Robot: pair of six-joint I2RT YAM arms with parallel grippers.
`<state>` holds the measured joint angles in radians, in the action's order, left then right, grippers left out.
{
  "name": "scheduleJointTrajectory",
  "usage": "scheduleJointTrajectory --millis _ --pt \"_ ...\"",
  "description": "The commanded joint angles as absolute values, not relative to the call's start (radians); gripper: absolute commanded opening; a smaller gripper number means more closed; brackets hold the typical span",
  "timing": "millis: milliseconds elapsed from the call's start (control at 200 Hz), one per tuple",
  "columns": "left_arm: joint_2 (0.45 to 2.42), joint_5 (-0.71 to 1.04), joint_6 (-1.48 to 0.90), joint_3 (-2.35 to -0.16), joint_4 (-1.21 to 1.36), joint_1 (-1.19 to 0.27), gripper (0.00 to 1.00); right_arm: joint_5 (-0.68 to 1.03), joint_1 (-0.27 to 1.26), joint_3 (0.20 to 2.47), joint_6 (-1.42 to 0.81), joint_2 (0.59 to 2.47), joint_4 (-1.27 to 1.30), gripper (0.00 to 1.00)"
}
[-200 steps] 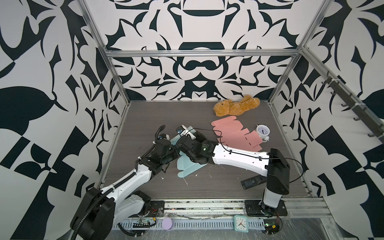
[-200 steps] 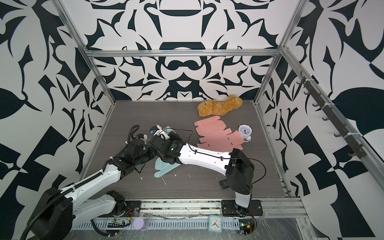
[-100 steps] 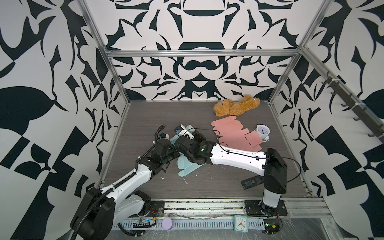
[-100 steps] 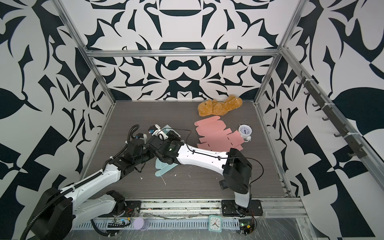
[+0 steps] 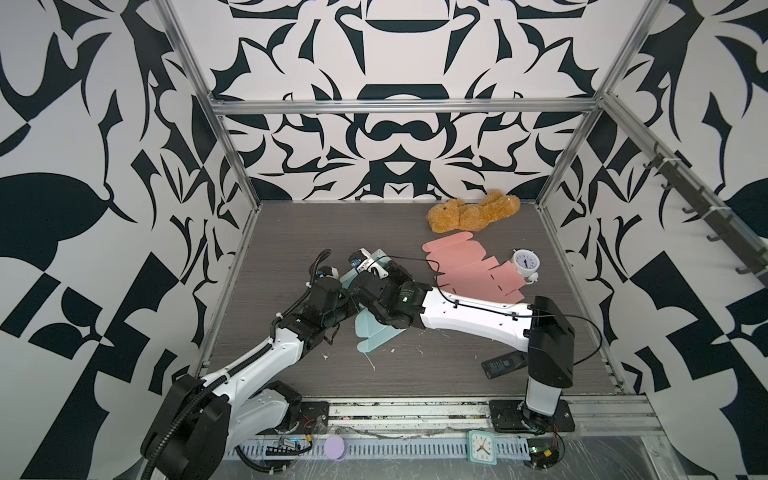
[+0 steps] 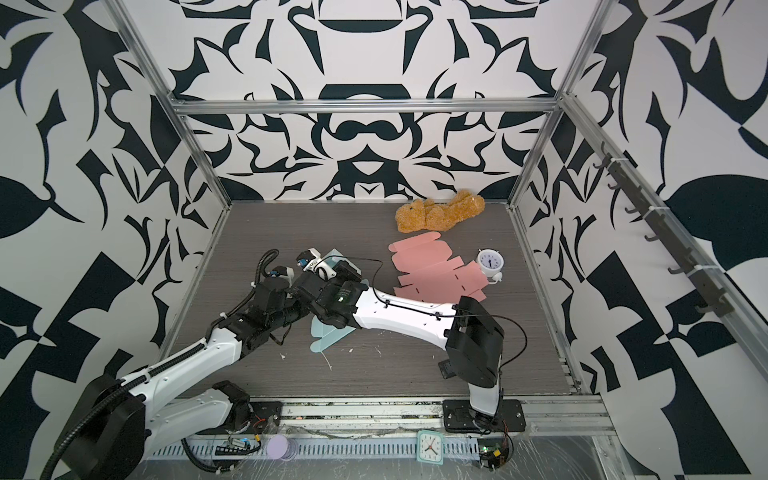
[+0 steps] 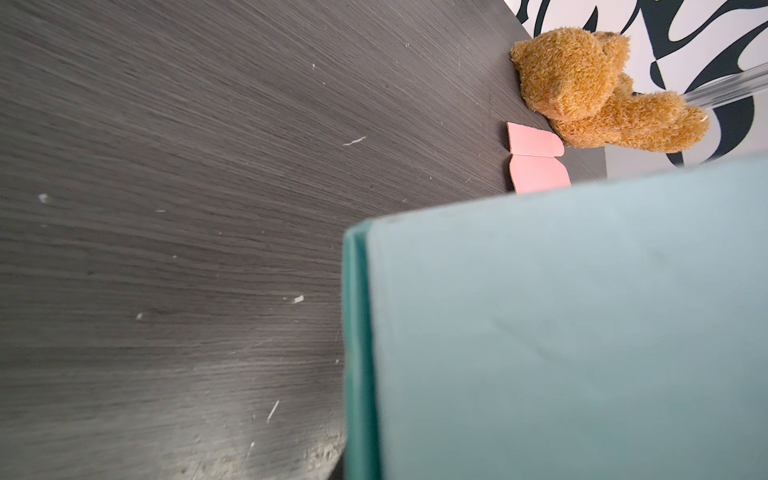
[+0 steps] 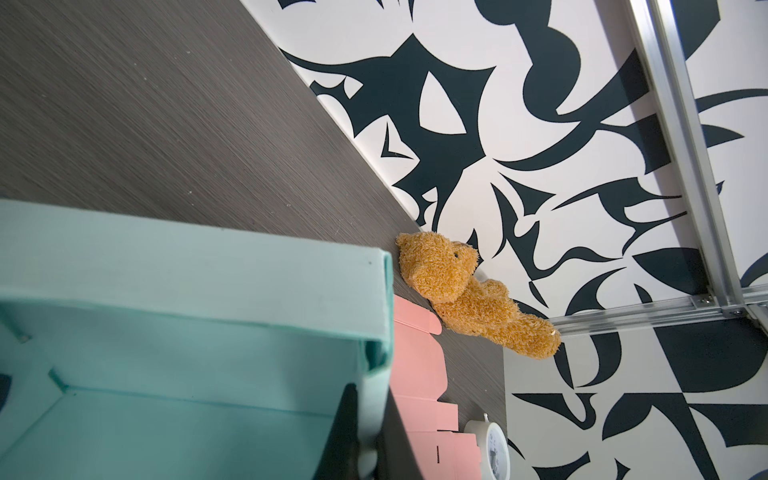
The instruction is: Fold the paper box
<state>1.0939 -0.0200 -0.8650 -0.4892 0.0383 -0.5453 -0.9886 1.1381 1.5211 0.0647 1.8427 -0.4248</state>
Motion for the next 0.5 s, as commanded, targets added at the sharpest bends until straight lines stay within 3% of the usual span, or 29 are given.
scheduleJointTrajectory --millis 0,200,360,495 --pt "1.095 0.015 -0.817 -0.52 0.055 -0.567 0.02 -1.022 1.128 1.528 0.111 1.834 -0.413 0.03" --pt "1.093 0.013 -0.818 -0.517 0.058 -0.571 0.02 -1.059 1.128 1.519 0.126 1.844 -0.413 0.0" --pt "1.098 0.009 -0.817 -0.517 0.06 -0.571 0.02 -1.036 1.127 1.517 0.106 1.829 -0.412 0.1" --pt "1.097 0.008 -0.817 -0.515 0.061 -0.573 0.02 -1.037 1.128 1.499 0.104 1.81 -0.398 0.12"
